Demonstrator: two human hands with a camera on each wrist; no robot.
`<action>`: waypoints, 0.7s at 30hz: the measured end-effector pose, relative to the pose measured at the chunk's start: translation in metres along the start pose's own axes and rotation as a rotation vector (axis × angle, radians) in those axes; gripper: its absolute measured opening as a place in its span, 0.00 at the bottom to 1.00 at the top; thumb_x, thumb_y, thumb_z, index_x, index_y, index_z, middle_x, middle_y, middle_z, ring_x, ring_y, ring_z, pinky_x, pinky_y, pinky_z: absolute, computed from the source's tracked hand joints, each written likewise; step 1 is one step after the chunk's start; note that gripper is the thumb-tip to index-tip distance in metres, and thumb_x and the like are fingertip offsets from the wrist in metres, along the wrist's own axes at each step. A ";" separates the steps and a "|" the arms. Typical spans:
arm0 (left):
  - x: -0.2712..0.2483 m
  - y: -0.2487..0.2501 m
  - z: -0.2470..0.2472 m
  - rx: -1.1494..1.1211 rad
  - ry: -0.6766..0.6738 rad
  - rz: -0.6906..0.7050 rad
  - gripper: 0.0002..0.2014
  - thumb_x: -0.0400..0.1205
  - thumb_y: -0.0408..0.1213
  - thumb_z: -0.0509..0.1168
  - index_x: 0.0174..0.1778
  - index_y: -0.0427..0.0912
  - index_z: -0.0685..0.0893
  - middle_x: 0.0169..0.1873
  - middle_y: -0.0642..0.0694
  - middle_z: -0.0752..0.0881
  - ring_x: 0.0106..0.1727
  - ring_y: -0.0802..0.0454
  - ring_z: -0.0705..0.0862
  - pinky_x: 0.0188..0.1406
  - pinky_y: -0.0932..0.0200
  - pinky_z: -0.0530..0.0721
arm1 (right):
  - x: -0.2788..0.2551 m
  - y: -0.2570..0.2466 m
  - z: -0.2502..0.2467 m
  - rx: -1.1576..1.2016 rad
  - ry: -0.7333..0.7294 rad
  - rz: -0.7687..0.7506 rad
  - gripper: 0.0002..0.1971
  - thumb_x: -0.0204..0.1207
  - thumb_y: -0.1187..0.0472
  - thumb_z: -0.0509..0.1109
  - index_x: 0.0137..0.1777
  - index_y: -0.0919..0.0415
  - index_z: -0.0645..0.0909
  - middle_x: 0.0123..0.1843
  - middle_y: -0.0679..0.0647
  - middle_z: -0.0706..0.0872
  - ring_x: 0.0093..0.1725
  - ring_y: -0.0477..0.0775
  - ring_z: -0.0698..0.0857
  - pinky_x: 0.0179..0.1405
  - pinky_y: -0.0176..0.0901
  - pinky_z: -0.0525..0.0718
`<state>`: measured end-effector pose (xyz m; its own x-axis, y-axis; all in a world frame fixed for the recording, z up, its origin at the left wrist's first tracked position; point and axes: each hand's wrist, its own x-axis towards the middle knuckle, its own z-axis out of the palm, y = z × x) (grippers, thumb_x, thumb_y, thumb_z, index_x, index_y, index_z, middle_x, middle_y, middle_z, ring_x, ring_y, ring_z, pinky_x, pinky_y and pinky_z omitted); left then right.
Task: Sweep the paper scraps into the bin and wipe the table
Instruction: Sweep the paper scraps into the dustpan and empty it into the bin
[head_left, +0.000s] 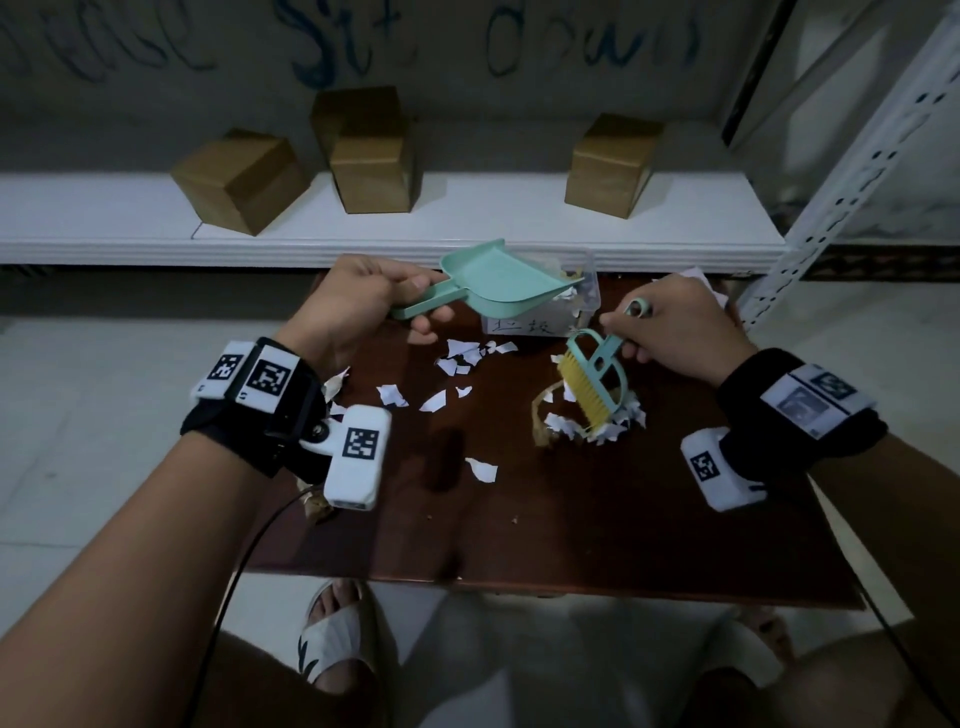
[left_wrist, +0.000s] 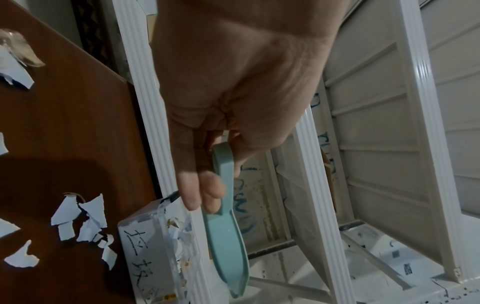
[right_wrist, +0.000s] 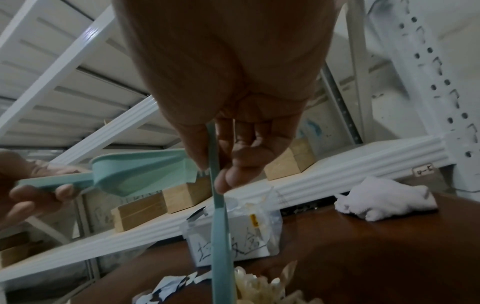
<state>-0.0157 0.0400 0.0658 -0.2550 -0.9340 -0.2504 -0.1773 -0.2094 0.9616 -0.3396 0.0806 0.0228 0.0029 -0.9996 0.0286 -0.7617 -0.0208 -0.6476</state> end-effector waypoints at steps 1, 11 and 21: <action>0.000 0.000 -0.002 0.005 -0.003 -0.008 0.12 0.90 0.29 0.62 0.62 0.31 0.90 0.46 0.29 0.92 0.31 0.50 0.85 0.43 0.50 0.94 | 0.000 0.001 -0.004 -0.019 0.012 0.005 0.15 0.83 0.54 0.74 0.35 0.59 0.90 0.28 0.51 0.90 0.26 0.50 0.88 0.34 0.41 0.84; 0.005 -0.005 -0.032 0.161 -0.101 -0.159 0.12 0.89 0.28 0.62 0.58 0.33 0.92 0.49 0.26 0.92 0.33 0.48 0.88 0.40 0.53 0.93 | 0.007 0.008 -0.033 0.048 0.196 0.078 0.14 0.81 0.57 0.74 0.36 0.62 0.91 0.28 0.55 0.91 0.26 0.58 0.89 0.34 0.44 0.88; 0.008 -0.013 -0.026 0.427 -0.257 -0.279 0.11 0.88 0.27 0.65 0.58 0.34 0.93 0.47 0.29 0.93 0.33 0.50 0.90 0.35 0.60 0.92 | 0.008 0.014 -0.048 -0.129 0.271 0.112 0.21 0.73 0.44 0.68 0.33 0.63 0.89 0.28 0.57 0.90 0.33 0.61 0.91 0.41 0.64 0.92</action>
<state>0.0088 0.0275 0.0540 -0.3569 -0.7487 -0.5586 -0.6257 -0.2524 0.7381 -0.3818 0.0731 0.0503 -0.2454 -0.9534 0.1756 -0.8232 0.1093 -0.5571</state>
